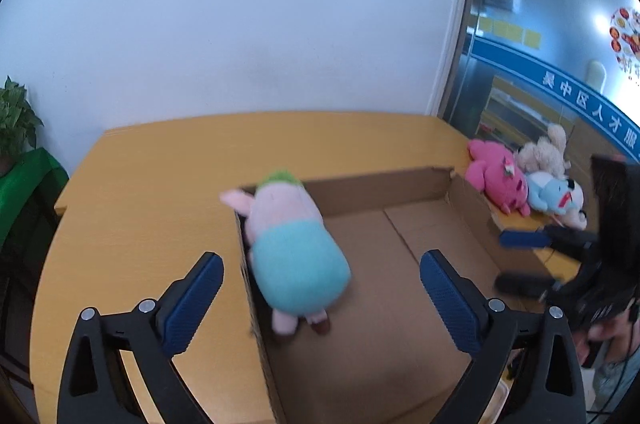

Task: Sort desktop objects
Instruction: 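Grasp the black UGREEN box with the left gripper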

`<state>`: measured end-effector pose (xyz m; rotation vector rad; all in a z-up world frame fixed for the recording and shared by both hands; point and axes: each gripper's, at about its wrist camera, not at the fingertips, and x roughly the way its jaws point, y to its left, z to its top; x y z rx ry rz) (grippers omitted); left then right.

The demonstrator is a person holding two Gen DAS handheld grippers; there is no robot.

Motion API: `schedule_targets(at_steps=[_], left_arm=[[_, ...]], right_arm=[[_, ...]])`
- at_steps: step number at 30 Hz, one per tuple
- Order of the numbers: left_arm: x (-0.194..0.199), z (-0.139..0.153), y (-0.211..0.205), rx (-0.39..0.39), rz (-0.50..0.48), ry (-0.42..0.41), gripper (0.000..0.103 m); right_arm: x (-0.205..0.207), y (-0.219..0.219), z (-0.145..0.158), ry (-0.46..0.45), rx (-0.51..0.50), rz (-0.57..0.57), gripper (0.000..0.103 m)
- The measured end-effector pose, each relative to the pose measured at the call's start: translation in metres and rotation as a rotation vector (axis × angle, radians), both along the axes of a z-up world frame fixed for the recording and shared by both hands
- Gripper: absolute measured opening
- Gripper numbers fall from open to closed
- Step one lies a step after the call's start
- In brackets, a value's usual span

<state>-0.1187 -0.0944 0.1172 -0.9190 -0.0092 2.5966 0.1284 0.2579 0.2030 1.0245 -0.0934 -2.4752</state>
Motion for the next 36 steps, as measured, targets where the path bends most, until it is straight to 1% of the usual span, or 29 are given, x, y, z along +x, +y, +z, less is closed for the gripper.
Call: schedule_targets(at_steps=[1, 2, 4, 5, 7, 8, 9, 12, 14, 15, 17, 19, 20, 23, 26, 29, 32, 33, 36], left_arm=[[0.006, -0.007, 0.003, -0.003, -0.001, -0.016, 0.100], [0.013, -0.016, 0.007, -0.004, 0.003, -0.036, 0.100], [0.030, -0.025, 0.010, 0.006, 0.027, -0.054, 0.100], [0.039, -0.026, 0.012, 0.014, 0.034, -0.049, 0.100], [0.061, -0.027, 0.016, 0.045, 0.029, -0.023, 0.100], [0.072, -0.027, 0.019, 0.051, 0.030, -0.015, 0.100], [0.082, -0.028, 0.023, 0.050, 0.031, -0.011, 0.100], [0.107, -0.036, 0.036, 0.035, 0.007, -0.032, 0.100], [0.121, -0.044, 0.044, 0.030, -0.007, -0.060, 0.100], [0.129, -0.048, 0.047, 0.044, -0.017, -0.084, 0.100], [0.144, -0.061, 0.052, 0.094, -0.043, -0.148, 0.100], [0.159, -0.076, 0.058, 0.159, -0.093, -0.216, 0.100], [0.168, -0.086, 0.064, 0.186, -0.115, -0.248, 0.100], [0.185, -0.102, 0.082, 0.228, -0.172, -0.310, 0.100], [0.193, -0.118, 0.101, 0.294, -0.221, -0.380, 0.100], [0.199, -0.132, 0.114, 0.310, -0.244, -0.435, 0.099], [0.203, -0.143, 0.117, 0.318, -0.247, -0.476, 0.099], [0.203, -0.147, 0.115, 0.325, -0.250, -0.488, 0.099], [0.205, -0.158, 0.110, 0.353, -0.249, -0.520, 0.092]], right_arm=[[0.009, 0.029, -0.010, 0.008, 0.007, -0.015, 0.089], [-0.009, 0.021, -0.022, 0.010, 0.013, -0.025, 0.089], [-0.025, 0.003, -0.054, 0.004, 0.024, -0.039, 0.089], [-0.022, 0.005, -0.063, 0.000, 0.034, -0.044, 0.089], [-0.019, 0.004, -0.093, -0.018, 0.054, -0.060, 0.089], [-0.009, 0.014, -0.100, -0.032, 0.053, -0.070, 0.089], [-0.008, 0.020, -0.109, -0.041, 0.046, -0.074, 0.089], [0.015, 0.043, -0.129, -0.075, 0.016, -0.087, 0.089], [0.032, 0.056, -0.150, -0.107, -0.001, -0.075, 0.089], [0.040, 0.059, -0.158, -0.119, -0.005, -0.056, 0.089], [0.068, 0.067, -0.170, -0.131, 0.012, 0.017, 0.089], [0.090, 0.076, -0.176, -0.141, 0.021, 0.068, 0.089], [0.099, 0.083, -0.179, -0.158, 0.008, 0.087, 0.089], [0.106, 0.095, -0.197, -0.218, -0.048, 0.109, 0.089], [0.094, 0.083, -0.218, -0.266, -0.070, 0.129, 0.089], [0.092, 0.054, -0.233, -0.267, -0.031, 0.161, 0.091], [0.092, 0.009, -0.235, -0.255, -0.072, 0.285, 0.091], [0.096, -0.002, -0.233, -0.237, -0.069, 0.327, 0.091], [0.099, -0.021, -0.237, -0.228, -0.019, 0.373, 0.091]])
